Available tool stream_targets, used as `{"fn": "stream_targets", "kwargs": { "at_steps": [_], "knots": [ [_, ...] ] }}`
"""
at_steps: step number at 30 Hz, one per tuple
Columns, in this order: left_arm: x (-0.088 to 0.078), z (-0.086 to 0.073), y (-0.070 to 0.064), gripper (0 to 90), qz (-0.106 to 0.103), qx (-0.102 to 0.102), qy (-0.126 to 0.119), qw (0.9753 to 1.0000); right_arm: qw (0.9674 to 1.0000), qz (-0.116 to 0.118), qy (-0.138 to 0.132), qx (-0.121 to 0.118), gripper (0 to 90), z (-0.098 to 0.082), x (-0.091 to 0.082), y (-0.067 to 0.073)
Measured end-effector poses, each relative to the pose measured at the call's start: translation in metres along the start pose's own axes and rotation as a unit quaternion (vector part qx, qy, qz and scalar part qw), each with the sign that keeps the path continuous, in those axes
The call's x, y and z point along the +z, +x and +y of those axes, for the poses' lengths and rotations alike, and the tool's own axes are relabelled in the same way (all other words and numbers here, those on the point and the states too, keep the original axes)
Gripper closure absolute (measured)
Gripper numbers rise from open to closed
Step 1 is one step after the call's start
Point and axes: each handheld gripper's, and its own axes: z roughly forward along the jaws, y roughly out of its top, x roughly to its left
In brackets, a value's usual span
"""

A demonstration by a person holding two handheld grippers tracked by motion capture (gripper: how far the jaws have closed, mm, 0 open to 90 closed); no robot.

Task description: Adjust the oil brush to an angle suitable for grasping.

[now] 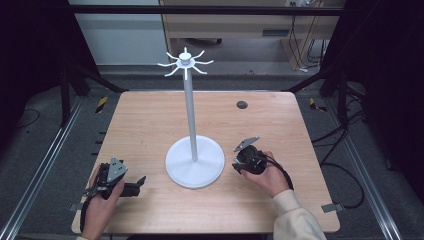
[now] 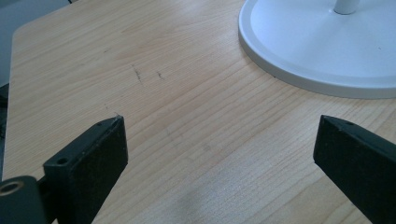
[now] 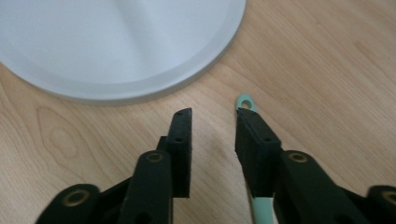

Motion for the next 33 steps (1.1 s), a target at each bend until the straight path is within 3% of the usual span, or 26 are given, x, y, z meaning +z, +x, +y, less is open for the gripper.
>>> {"fn": "stream_targets", "kwargs": {
  "at_steps": [8, 16, 23, 33],
  "knots": [
    [0.001, 0.000, -0.001, 2.6, -0.002, 0.002, 0.001, 1.0000, 0.9997, -0.006, 0.020, -0.010, 89.7, -0.001, 0.000, 0.000],
    [0.001, 0.001, -0.001, 2.6, -0.004, 0.003, 0.001, 1.0000, 0.9995, -0.016, 0.025, 0.006, 90.0, -0.001, 0.002, -0.003],
    [0.001, 0.000, -0.001, 2.6, -0.009, -0.005, 0.001, 0.9999, 0.9994, -0.018, 0.012, 0.027, 90.0, -0.004, 0.002, -0.009],
    [0.001, 0.000, 0.000, 2.6, -0.006, -0.002, 0.003, 1.0000, 0.9995, -0.015, 0.016, 0.024, 90.0, -0.002, 0.006, -0.008]
  ]
}}
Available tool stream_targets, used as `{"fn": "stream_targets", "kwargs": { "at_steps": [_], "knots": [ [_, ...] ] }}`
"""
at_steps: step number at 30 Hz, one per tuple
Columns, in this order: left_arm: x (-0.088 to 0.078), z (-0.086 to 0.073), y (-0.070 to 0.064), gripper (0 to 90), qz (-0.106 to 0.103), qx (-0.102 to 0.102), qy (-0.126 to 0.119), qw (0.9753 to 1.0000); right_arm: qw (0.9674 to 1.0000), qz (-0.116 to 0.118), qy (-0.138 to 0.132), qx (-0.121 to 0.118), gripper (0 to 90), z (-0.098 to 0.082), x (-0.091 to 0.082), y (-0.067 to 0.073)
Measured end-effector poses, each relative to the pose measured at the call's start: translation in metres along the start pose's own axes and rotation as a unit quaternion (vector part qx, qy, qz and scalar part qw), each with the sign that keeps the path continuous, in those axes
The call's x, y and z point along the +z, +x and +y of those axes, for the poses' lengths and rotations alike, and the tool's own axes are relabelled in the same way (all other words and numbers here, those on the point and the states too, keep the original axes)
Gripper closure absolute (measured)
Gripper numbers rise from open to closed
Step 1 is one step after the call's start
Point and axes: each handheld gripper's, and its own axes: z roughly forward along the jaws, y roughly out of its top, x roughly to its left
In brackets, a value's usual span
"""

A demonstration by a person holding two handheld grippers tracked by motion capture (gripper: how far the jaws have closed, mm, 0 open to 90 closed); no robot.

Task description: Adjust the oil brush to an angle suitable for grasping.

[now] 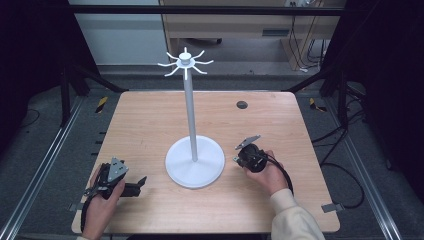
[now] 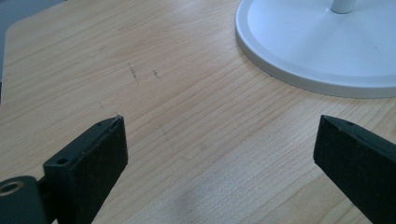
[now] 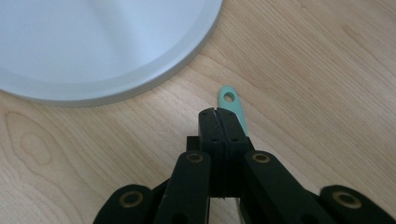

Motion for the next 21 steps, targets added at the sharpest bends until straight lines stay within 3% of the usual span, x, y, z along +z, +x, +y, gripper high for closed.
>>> {"fn": "stream_targets", "kwargs": {
  "at_steps": [7, 21],
  "knots": [
    [0.000, 0.000, -0.001, 2.6, 0.000, 0.002, 0.001, 1.0000, 0.9997, -0.002, 0.023, -0.004, 90.0, 0.003, 0.015, -0.001],
    [0.000, 0.000, -0.001, 2.6, 0.001, 0.001, 0.001, 1.0000, 0.9992, -0.015, 0.037, -0.006, 90.0, 0.003, 0.020, -0.004]
  ]
}}
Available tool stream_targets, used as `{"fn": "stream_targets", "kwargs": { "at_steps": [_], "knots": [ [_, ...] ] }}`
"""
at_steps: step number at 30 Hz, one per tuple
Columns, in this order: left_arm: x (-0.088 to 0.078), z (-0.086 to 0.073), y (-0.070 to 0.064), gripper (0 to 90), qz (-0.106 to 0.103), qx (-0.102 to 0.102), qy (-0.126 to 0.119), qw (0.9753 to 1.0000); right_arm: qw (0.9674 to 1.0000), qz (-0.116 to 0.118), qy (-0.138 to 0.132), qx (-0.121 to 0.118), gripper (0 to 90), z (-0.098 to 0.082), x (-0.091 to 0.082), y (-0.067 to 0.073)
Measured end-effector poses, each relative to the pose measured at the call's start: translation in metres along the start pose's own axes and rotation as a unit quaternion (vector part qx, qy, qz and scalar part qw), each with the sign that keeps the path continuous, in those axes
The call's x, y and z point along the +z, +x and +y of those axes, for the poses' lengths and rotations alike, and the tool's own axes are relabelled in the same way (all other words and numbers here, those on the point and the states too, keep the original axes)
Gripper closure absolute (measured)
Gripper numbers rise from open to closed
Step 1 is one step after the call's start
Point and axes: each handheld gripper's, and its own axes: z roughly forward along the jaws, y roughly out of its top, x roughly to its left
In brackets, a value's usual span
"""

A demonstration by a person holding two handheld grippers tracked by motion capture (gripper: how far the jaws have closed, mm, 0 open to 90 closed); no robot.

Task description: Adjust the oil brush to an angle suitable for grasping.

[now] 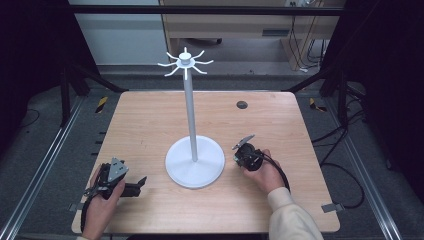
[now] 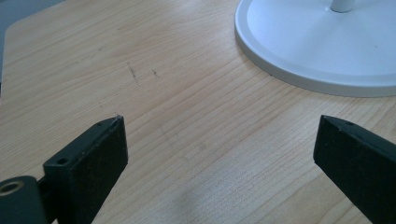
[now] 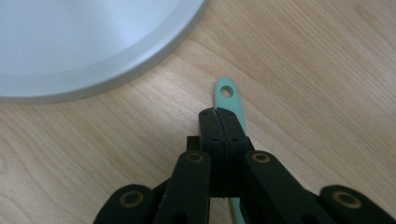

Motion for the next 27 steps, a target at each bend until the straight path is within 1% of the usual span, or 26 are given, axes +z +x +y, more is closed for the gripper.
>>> {"fn": "stream_targets", "kwargs": {
  "at_steps": [3, 4, 5, 6, 8, 9, 10, 13, 14, 17, 18, 19, 20, 22, 24, 26, 27],
  "knots": [
    [-0.001, 0.000, 0.000, 2.6, 0.000, 0.001, 0.000, 1.0000, 1.0000, -0.006, -0.001, 0.002, 90.0, 0.000, 0.001, -0.002],
    [-0.001, 0.000, 0.001, 2.6, 0.001, -0.001, -0.001, 1.0000, 0.9999, -0.009, -0.001, 0.011, 90.0, 0.001, 0.002, -0.006],
    [-0.001, 0.000, 0.001, 2.6, 0.001, -0.001, -0.001, 1.0000, 0.9999, -0.009, -0.001, 0.011, 90.0, 0.001, 0.002, -0.006],
    [0.000, 0.000, 0.001, 2.6, 0.002, -0.002, 0.000, 1.0000, 0.9997, -0.018, -0.002, 0.016, 90.0, 0.001, 0.002, -0.009],
    [0.000, 0.000, 0.001, 2.6, 0.002, -0.002, 0.000, 1.0000, 0.9996, -0.020, -0.001, 0.019, 90.0, 0.001, 0.002, -0.010],
    [0.000, 0.000, 0.001, 2.6, 0.002, -0.002, 0.000, 1.0000, 0.9992, -0.032, 0.001, 0.023, 90.0, 0.001, 0.003, -0.013],
    [0.000, 0.000, 0.001, 2.6, 0.000, -0.001, 0.000, 1.0000, 0.9990, -0.036, 0.003, 0.027, 90.0, 0.001, 0.003, -0.013],
    [0.000, 0.000, 0.001, 2.6, 0.000, -0.001, 0.000, 1.0000, 0.9987, -0.040, 0.003, 0.033, 90.0, 0.001, 0.003, -0.016],
    [0.000, 0.000, 0.000, 2.6, 0.001, -0.001, 0.000, 1.0000, 0.9978, -0.049, 0.006, 0.044, 90.0, 0.001, 0.003, -0.019],
    [0.000, 0.000, 0.000, 2.6, 0.000, 0.000, 0.000, 1.0000, 0.9969, -0.055, 0.006, 0.055, 90.0, -0.001, 0.003, -0.024],
    [0.000, 0.000, 0.000, 2.6, 0.000, 0.000, 0.000, 1.0000, 0.9969, -0.055, 0.006, 0.055, 90.0, -0.001, 0.003, -0.024],
    [0.000, 0.000, 0.000, 2.6, 0.000, 0.001, 0.001, 1.0000, 0.9965, -0.058, 0.006, 0.060, 90.0, -0.002, 0.003, -0.026],
    [0.000, 0.000, 0.000, 2.7, 0.000, 0.000, 0.001, 1.0000, 0.9956, -0.060, 0.006, 0.071, 90.0, -0.003, 0.003, -0.030],
    [0.001, 0.000, 0.000, 2.7, -0.001, 0.001, 0.004, 1.0000, 0.9949, -0.071, 0.009, 0.071, 90.0, -0.003, 0.002, -0.032],
    [0.001, 0.000, 0.000, 2.7, -0.002, 0.002, 0.004, 1.0000, 0.9949, -0.072, 0.009, 0.070, 90.0, -0.004, 0.003, -0.033],
    [0.001, 0.000, -0.001, 2.6, -0.002, 0.003, 0.003, 1.0000, 0.9943, -0.073, 0.008, 0.077, 90.0, -0.005, 0.002, -0.036],
    [0.001, 0.000, -0.002, 2.7, -0.002, 0.003, 0.003, 1.0000, 0.9943, -0.070, 0.007, 0.081, 90.0, -0.005, 0.002, -0.037]
  ]
}}
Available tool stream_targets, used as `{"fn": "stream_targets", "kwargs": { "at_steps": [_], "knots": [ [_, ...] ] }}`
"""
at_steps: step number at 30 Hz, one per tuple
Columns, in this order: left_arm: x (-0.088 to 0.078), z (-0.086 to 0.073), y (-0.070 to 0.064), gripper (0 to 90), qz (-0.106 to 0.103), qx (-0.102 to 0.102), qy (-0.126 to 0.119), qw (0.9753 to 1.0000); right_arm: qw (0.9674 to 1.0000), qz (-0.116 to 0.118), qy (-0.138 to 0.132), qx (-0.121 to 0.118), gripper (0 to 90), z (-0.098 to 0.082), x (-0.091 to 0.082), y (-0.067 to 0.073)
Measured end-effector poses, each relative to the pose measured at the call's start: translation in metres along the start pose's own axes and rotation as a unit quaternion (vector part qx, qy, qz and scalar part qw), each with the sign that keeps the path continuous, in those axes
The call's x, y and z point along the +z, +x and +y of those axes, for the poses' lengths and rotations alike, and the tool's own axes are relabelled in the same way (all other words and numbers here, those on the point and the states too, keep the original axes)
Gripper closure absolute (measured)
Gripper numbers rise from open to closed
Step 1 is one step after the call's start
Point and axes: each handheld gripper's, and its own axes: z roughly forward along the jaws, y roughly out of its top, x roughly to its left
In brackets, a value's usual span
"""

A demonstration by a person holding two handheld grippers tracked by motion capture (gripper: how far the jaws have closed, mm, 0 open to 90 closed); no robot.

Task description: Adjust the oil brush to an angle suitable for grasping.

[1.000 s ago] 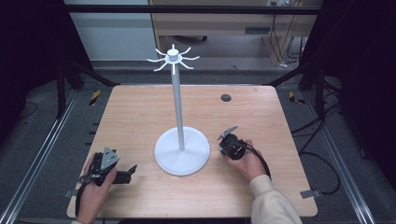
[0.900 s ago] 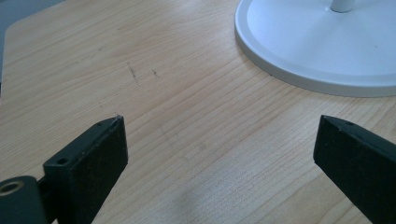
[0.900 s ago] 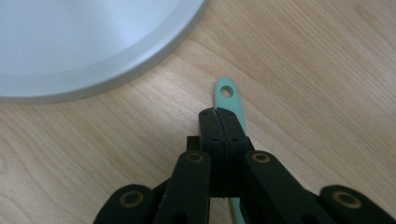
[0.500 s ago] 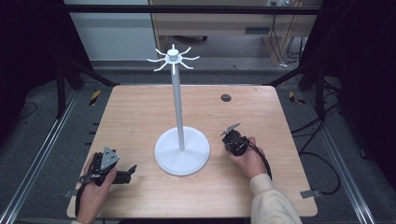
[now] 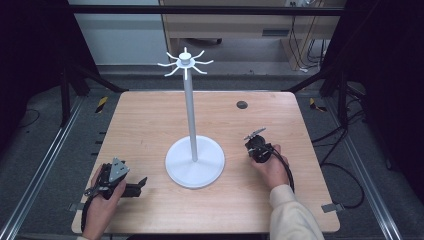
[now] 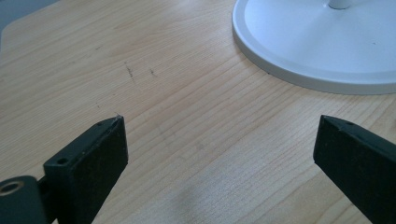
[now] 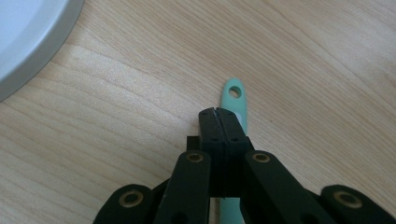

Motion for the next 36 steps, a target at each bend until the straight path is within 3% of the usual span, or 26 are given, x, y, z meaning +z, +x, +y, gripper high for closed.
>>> {"fn": "stream_targets", "kwargs": {
  "at_steps": [6, 13, 19, 25, 36],
  "knots": [
    [0.000, 0.000, 0.001, 2.6, 0.000, -0.002, 0.001, 1.0000, 0.9990, 0.026, -0.024, 0.027, 90.0, -0.004, -0.013, -0.012],
    [0.000, 0.000, 0.000, 2.7, -0.001, -0.002, -0.001, 1.0000, 0.9981, 0.031, 0.005, 0.053, 89.2, -0.017, -0.026, -0.023],
    [0.000, 0.000, 0.000, 2.6, -0.001, -0.002, -0.002, 1.0000, 0.9978, 0.038, 0.026, 0.047, 82.9, -0.024, -0.034, -0.023],
    [-0.001, 0.000, 0.001, 2.6, -0.001, -0.003, -0.003, 1.0000, 0.9975, 0.027, 0.059, 0.029, 68.6, -0.024, -0.037, -0.020],
    [-0.001, 0.000, 0.001, 2.6, -0.004, -0.002, -0.004, 1.0000, 0.9958, 0.033, 0.085, 0.012, 68.1, -0.030, -0.036, -0.019]
  ]
}}
